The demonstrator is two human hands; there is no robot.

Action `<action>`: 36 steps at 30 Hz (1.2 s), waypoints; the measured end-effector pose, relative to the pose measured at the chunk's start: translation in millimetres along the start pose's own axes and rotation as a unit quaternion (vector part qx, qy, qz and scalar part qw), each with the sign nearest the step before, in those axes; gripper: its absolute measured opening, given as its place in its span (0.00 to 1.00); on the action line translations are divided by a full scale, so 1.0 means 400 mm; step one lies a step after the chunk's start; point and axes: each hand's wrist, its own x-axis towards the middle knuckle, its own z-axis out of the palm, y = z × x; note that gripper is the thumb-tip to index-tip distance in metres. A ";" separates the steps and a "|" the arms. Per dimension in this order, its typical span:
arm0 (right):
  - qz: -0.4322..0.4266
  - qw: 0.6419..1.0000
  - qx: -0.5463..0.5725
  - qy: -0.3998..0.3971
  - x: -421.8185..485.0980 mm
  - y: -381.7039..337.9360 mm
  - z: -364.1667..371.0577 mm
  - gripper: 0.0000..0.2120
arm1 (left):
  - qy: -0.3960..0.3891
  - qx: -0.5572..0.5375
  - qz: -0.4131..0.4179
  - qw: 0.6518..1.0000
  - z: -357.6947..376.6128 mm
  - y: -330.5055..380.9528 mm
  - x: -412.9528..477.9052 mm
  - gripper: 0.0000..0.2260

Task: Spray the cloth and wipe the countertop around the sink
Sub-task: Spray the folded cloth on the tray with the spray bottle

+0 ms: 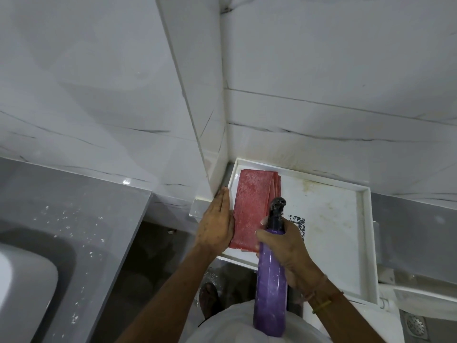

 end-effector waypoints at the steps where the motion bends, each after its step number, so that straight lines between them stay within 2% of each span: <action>1: 0.000 1.000 0.005 -0.001 0.001 -0.001 -0.001 0.09 | 0.001 0.003 0.001 1.000 0.000 -0.001 0.000 0.27; 4: -0.007 1.000 0.018 -0.009 0.002 -0.001 0.002 0.12 | 0.003 0.007 0.001 1.000 0.002 -0.002 -0.001 0.27; 8: 0.009 1.000 0.015 -0.004 0.001 0.001 0.005 0.08 | 0.001 0.011 -0.001 1.000 0.002 -0.001 -0.002 0.28; 15: 0.005 1.000 -0.002 0.008 0.001 0.004 0.006 0.07 | 0.005 0.020 0.001 1.000 0.000 0.001 -0.004 0.27; 18: -0.005 1.000 0.016 0.001 -0.002 0.002 0.004 0.10 | 0.003 0.019 0.000 1.000 0.000 0.001 -0.003 0.28; 22: -0.004 1.000 0.009 0.006 -0.003 0.008 0.004 0.07 | -0.004 0.019 -0.007 1.000 0.000 0.003 -0.003 0.28; 25: -0.015 1.000 0.012 -0.008 -0.004 0.010 0.007 0.10 | -0.005 0.022 -0.003 1.000 0.000 0.002 -0.003 0.28; 28: -0.003 1.000 0.013 -0.012 -0.003 0.010 0.007 0.06 | -0.011 0.020 -0.004 1.000 -0.001 0.003 -0.003 0.28; 36: -0.016 1.000 0.001 -0.002 -0.002 0.011 0.004 0.07 | 0.007 0.018 0.008 1.000 -0.005 0.005 -0.006 0.27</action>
